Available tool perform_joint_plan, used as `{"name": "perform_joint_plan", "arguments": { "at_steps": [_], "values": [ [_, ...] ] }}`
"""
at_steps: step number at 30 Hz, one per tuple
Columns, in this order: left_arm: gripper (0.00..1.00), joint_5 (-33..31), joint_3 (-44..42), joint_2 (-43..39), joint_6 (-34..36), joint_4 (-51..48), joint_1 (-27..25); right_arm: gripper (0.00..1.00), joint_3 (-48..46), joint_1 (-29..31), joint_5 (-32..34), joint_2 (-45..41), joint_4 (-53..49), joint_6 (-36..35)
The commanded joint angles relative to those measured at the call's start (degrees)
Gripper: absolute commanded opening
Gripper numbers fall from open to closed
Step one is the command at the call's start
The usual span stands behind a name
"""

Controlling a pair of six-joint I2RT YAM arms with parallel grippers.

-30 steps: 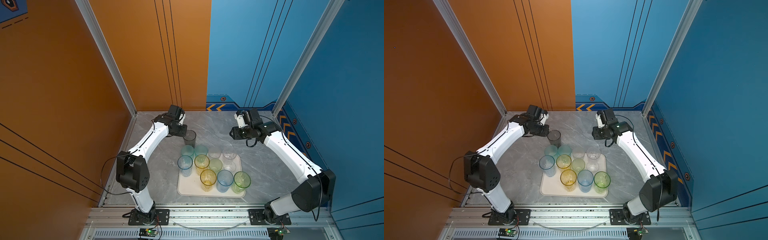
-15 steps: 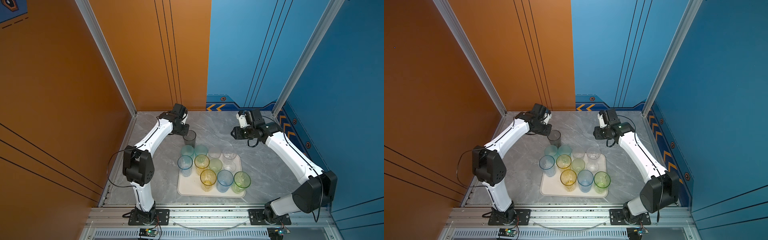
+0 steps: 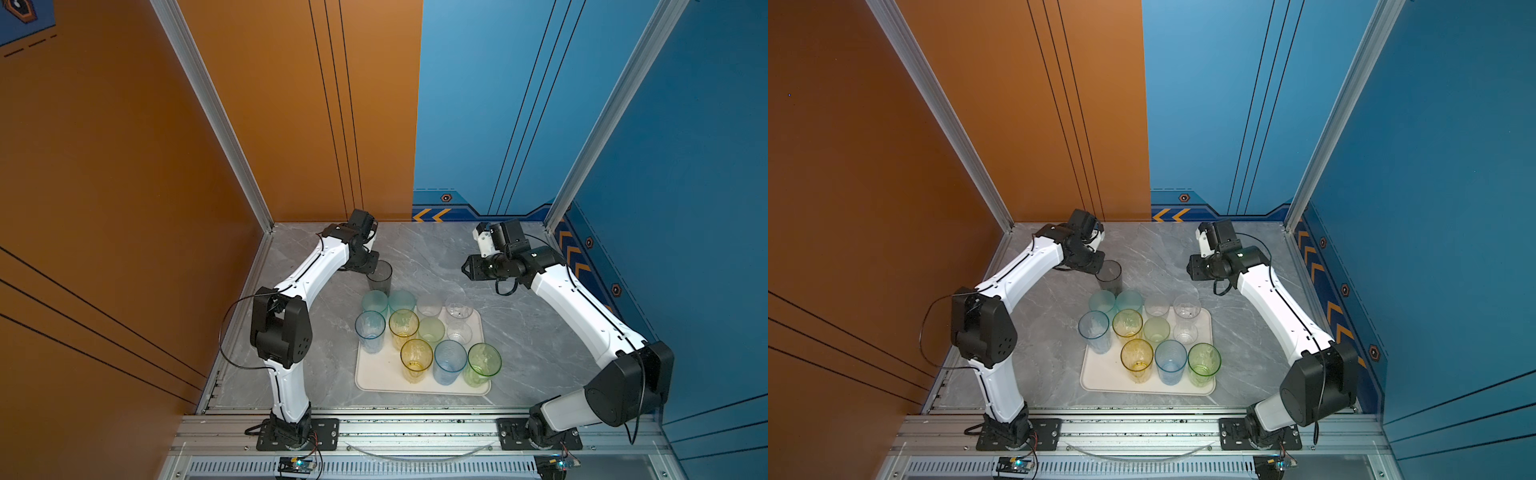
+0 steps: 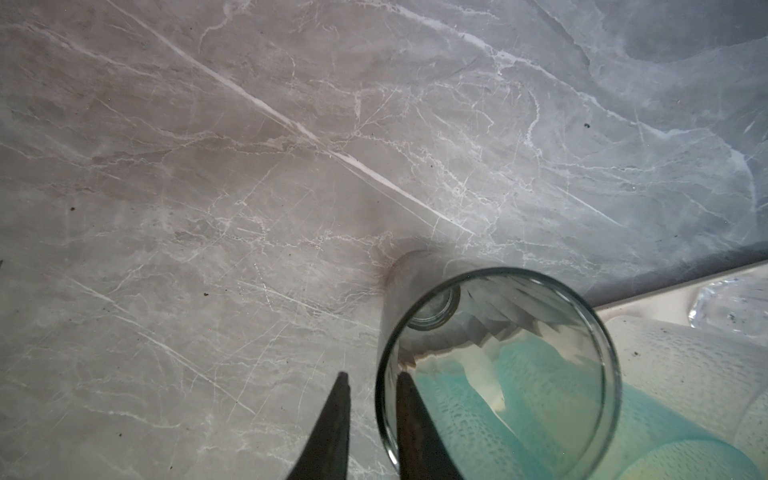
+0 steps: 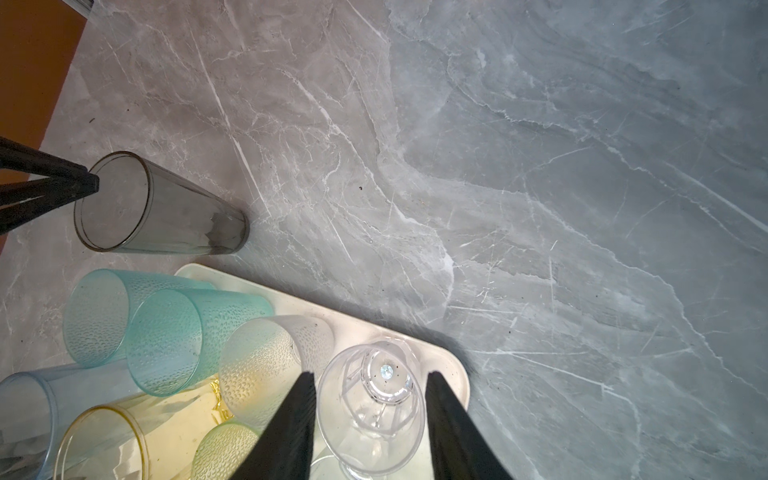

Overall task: Place the glasses into the tray
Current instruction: 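Close the left gripper on the grey glass rim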

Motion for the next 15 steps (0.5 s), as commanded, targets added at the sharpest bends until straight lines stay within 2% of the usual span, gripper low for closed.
{"name": "perform_joint_plan", "arguments": {
  "at_steps": [1, 15],
  "values": [
    [0.21, -0.81, 2.21, 1.52, 0.63, -1.62, -0.40, 0.43, -0.79, -0.49, -1.07, -1.70, 0.86, -0.34],
    [0.18, -0.41, 3.78, 3.06, 0.99, -2.62, -0.67, 0.43, -1.24, -0.77, -1.23, -1.74, 1.15, -0.43]
  ]
}}
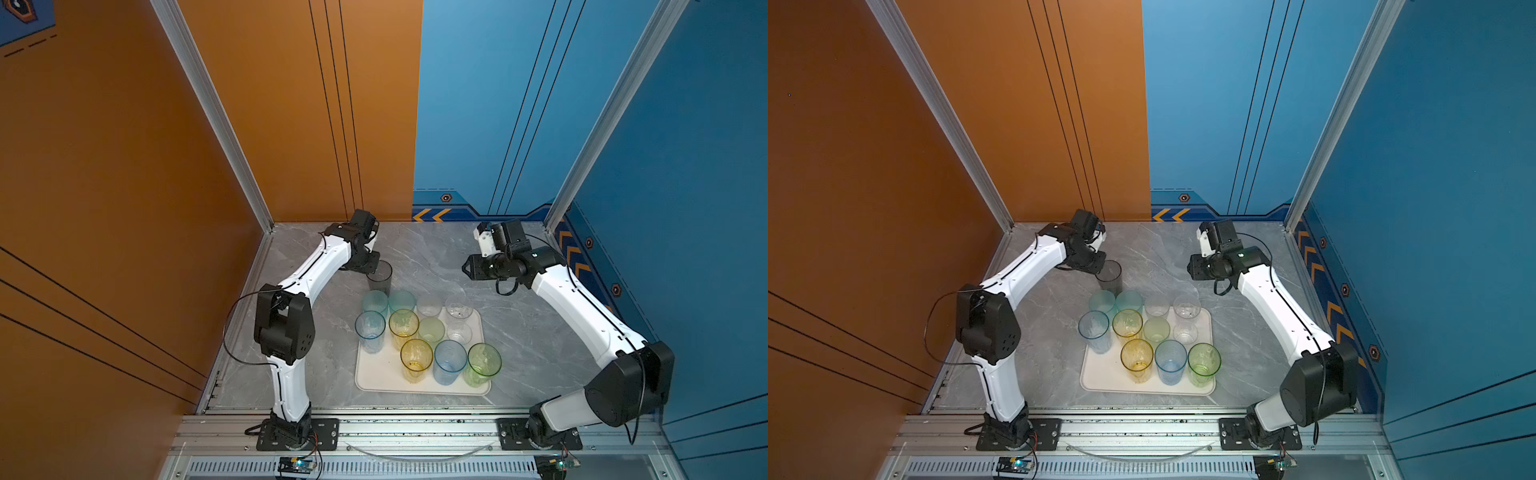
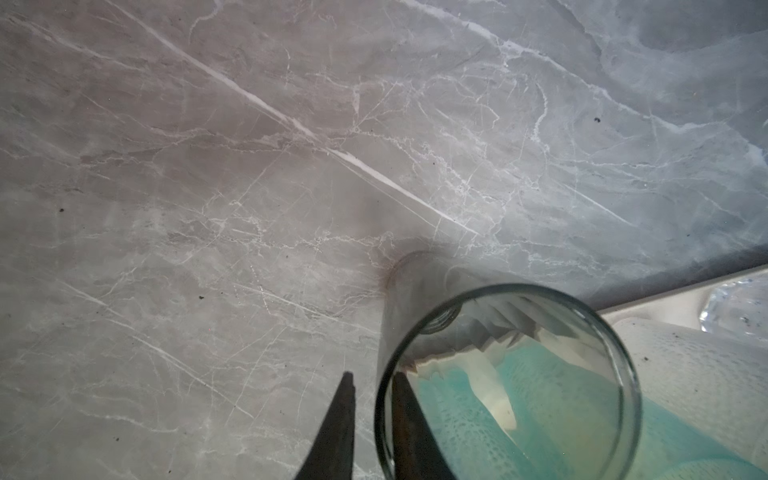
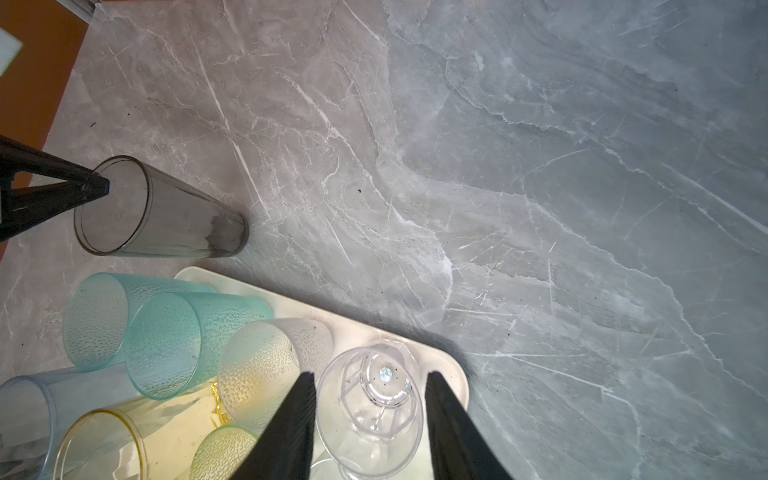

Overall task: Place the glasses into the tray
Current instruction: 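Close the left gripper on the grey glass rim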

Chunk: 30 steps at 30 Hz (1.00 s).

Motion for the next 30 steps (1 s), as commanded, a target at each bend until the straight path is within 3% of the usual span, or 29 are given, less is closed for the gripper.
{"name": "perform_joint_plan", "arguments": {
  "at_steps": [1, 13, 24, 30],
  "values": [
    [0.18, -0.43, 1.89, 1.03, 0.89, -1.52, -0.60, 0.43, -1.01, -0.46, -1.02, -1.65, 0.71, -0.50],
    [0.14, -0.60, 3.29, 2.79, 1.02, -2.50, -0.87, 0.43, -1.74, -0.73, -1.46, -1.78, 0.98, -0.73],
    [0.02, -1.83, 4.52, 3.86, 1.15, -3.71, -0.96, 0.43, -2.54, -0.90, -1.80, -1.74, 1.44, -0.77],
    [0.01, -2.57, 4.44, 3.14, 1.08, -3.61, -0.95, 0.43, -2.78, -0.90, -1.99, -1.91, 1.55, -0.82]
  ]
}}
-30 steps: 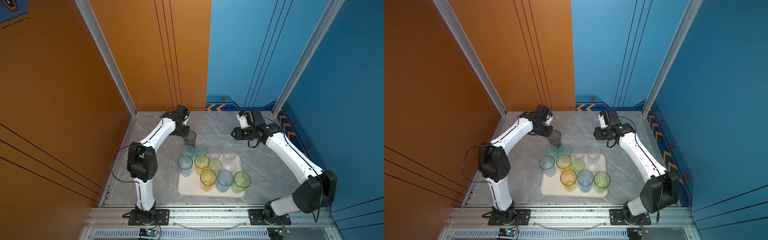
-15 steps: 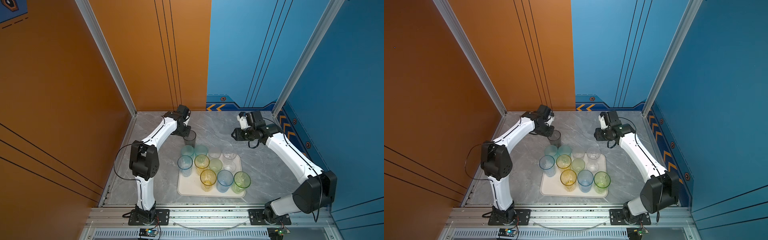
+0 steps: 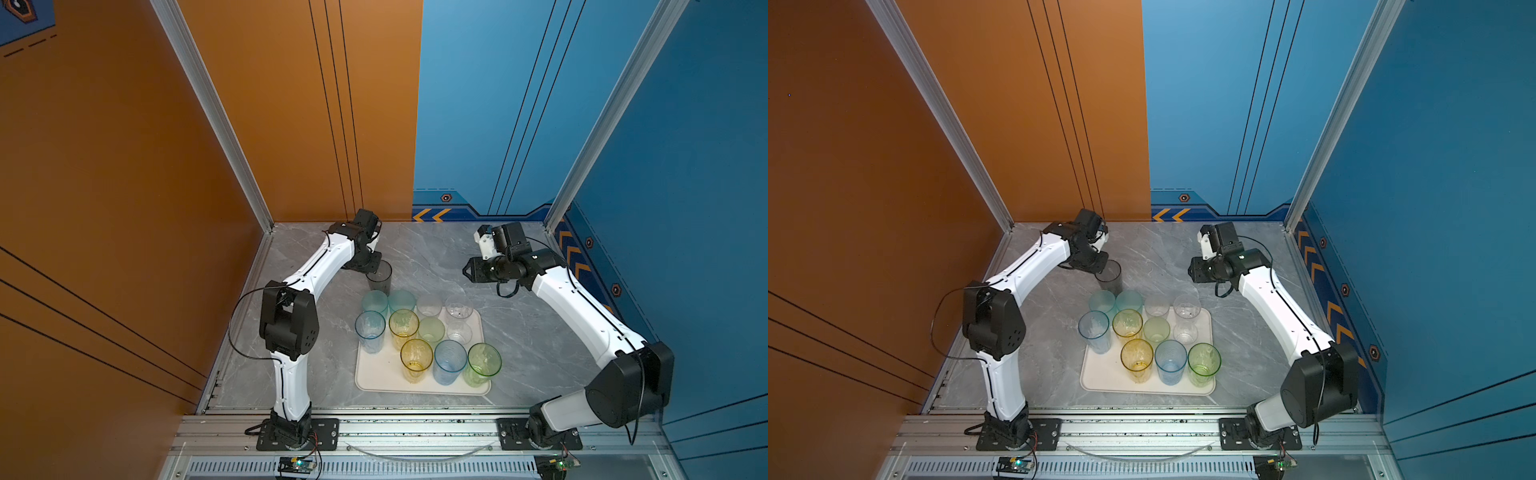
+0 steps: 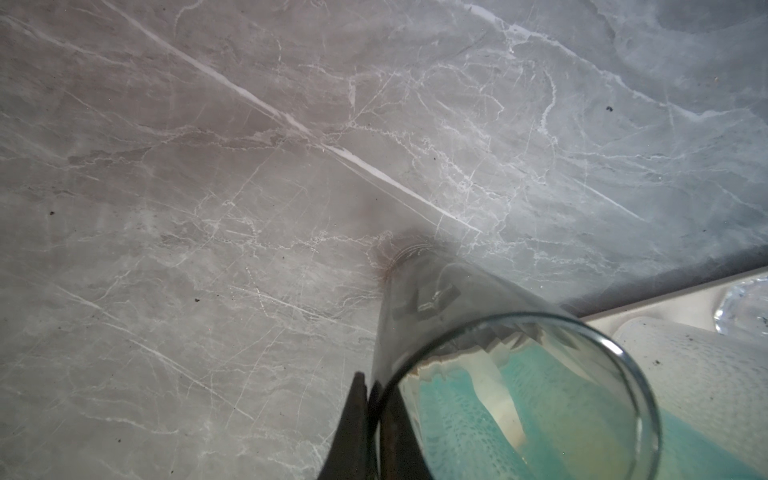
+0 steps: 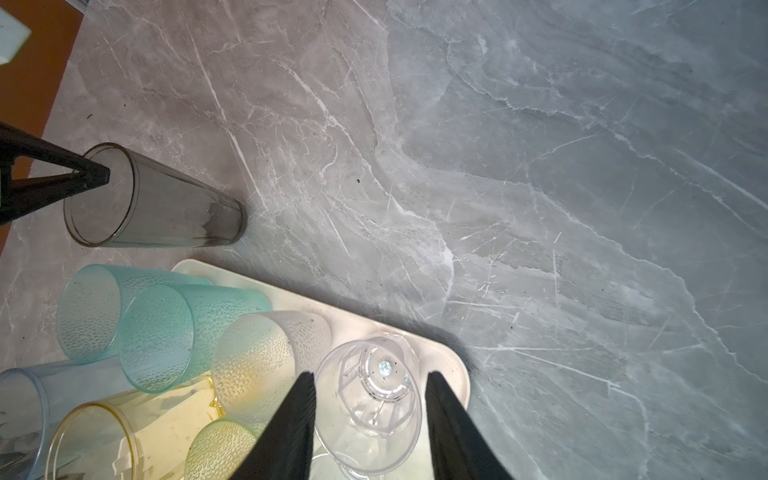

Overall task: Place the glasses into the tray
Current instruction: 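Close the left gripper on the grey glass rim, then lift the grey glass and carry it over the tray's near corner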

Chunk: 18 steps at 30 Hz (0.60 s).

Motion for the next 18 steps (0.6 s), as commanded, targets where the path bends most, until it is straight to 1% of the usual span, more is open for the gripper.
{"name": "perform_joint_plan", "arguments": {
  "at_steps": [1, 7, 12, 18],
  "values": [
    [0.00, -2.30, 1.73, 0.30, 0.58, -1.27, -0.58, 0.43, -1.05, -0.31, -0.92, -1.65, 1.01, -0.67],
    [0.00, -4.17, 0.97, -2.05, 0.59, -0.06, -0.67, 0.43, -1.49, -0.30, -1.14, -1.80, 1.23, -0.75],
    [0.00, -5.28, -2.46, -6.19, 0.33, 3.65, -0.76, 0.43, -1.28, -0.31, -1.30, -1.91, 1.22, -0.75],
    [0.00, -7.43, -3.69, -10.77, 0.59, 3.88, -0.51, 0.43, -1.14, -0.31, -1.36, -1.59, 1.63, -0.75]
  ]
}}
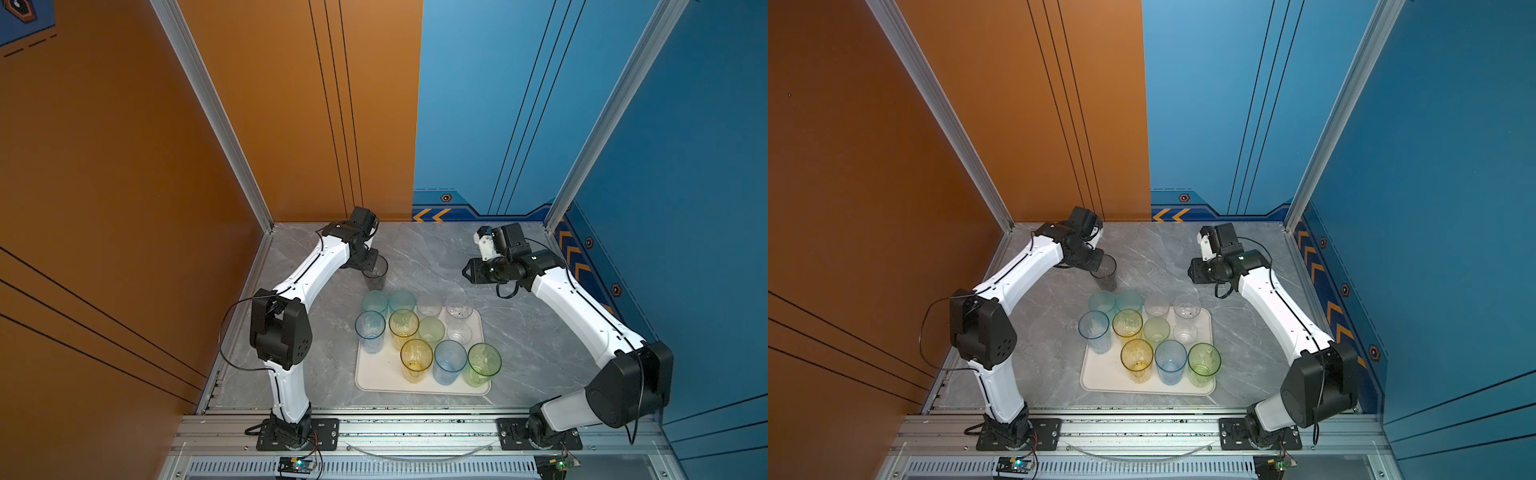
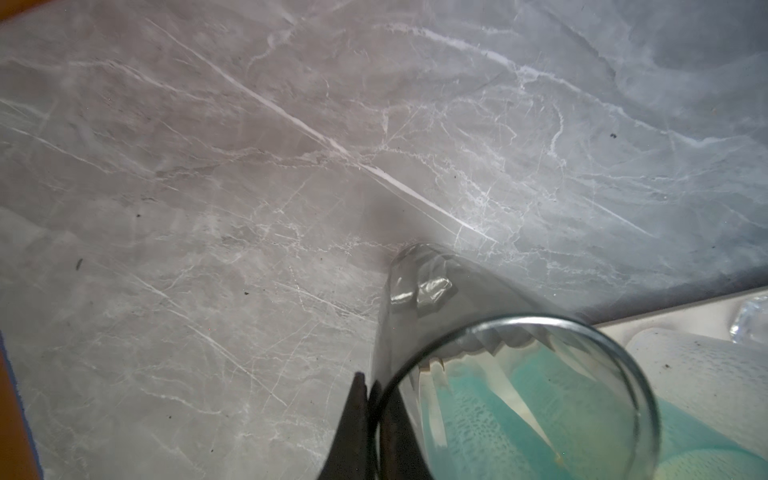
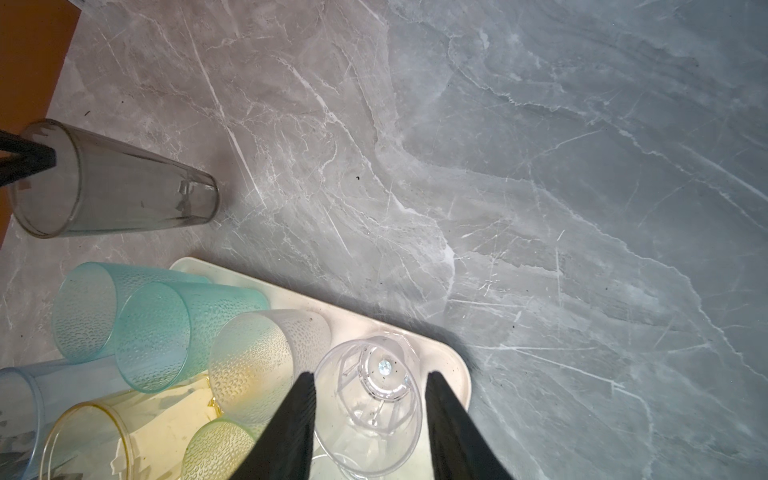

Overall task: Place the glasses into the tray
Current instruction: 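Lift the grey glass and carry it over the tray's near corner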

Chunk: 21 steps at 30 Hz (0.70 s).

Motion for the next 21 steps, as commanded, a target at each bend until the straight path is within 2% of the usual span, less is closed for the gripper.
{"name": "perform_joint_plan", "arguments": {
  "at_steps": [1, 12, 21],
  "values": [
    [0.00, -2.69, -0.78, -4.96, 0.56, 1.23, -0.19, 0.43, -0.35, -0.31, -1.29, -1.63, 1.02, -0.72],
    [0.00, -5.59, -8.02, -20.75, 1.22, -0.12, 0.26, 0.43, 0.12, 0.74, -1.95, -2.86, 0.92, -0.34],
    [0.00, -9.41, -11.80, -36.95, -0.17, -12.90, -1.19, 0.43, 1.04, 3.75, -1.99, -3.25, 0.33, 0.32]
  ]
}}
